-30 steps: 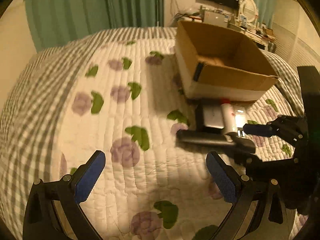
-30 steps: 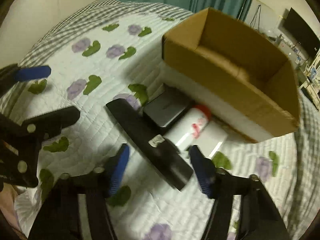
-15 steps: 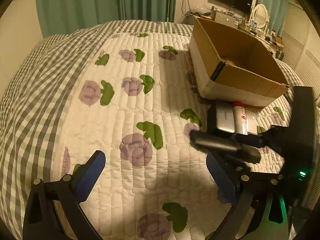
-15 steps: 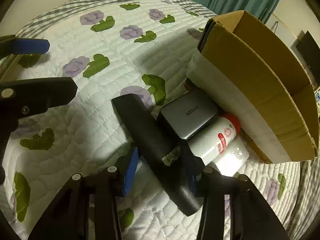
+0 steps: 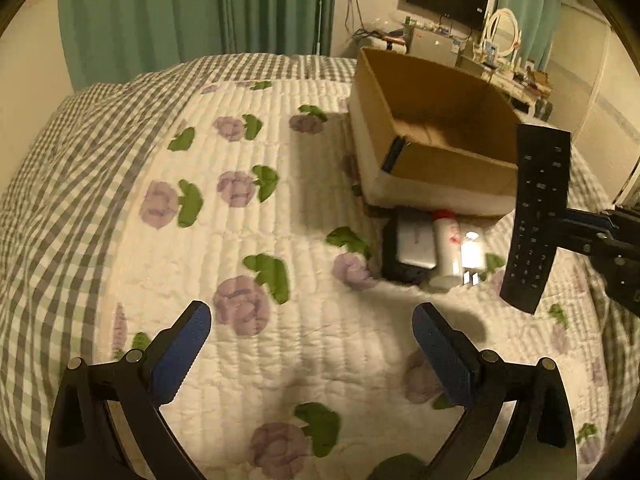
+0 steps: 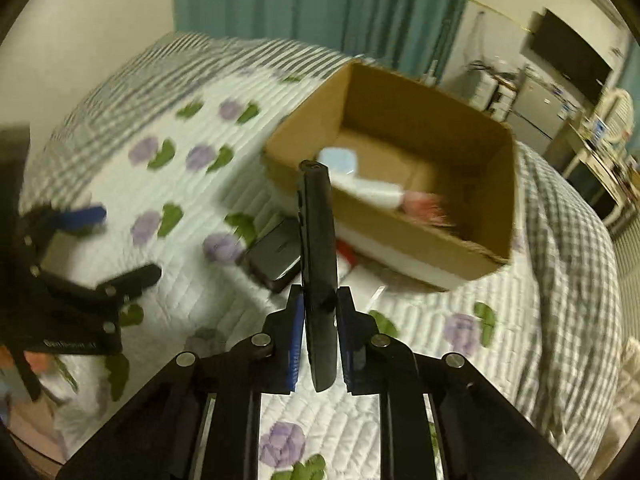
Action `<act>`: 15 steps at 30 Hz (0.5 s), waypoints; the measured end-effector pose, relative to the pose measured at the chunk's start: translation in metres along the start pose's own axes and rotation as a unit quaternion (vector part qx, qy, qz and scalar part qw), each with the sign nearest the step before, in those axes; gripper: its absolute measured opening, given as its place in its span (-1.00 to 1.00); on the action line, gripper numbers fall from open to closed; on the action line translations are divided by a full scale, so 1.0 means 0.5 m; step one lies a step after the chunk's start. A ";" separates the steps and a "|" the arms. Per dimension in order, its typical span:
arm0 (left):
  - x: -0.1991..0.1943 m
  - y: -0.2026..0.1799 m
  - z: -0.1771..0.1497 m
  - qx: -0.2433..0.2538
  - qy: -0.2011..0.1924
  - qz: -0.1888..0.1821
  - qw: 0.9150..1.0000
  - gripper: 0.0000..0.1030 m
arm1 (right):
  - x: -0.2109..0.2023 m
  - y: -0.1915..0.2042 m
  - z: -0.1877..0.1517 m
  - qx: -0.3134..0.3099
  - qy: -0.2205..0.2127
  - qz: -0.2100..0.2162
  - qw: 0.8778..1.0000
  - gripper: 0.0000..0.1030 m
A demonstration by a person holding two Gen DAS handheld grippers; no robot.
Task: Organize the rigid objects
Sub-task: 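Grasp the grey UGREEN power bank with the left tool while the right tool holds the remote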
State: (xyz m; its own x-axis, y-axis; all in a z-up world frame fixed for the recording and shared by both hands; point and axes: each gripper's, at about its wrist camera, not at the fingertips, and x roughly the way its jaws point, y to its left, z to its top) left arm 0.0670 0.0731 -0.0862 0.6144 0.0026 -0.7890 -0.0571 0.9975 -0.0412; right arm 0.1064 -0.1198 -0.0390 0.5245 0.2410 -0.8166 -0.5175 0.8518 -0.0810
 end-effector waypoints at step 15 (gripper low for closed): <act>0.119 -0.107 0.040 0.040 0.034 -0.013 0.999 0.95 | 0.099 -0.140 -0.070 0.123 0.075 0.007 0.990 -0.70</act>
State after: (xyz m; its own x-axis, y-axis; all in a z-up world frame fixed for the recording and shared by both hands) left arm 0.1224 0.0213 -0.1185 0.5596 -0.0265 -0.8283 0.0236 0.9996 -0.0160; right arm 0.1447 -0.1839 -0.0937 0.4024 0.1981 -0.8938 -0.3350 0.9404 0.0576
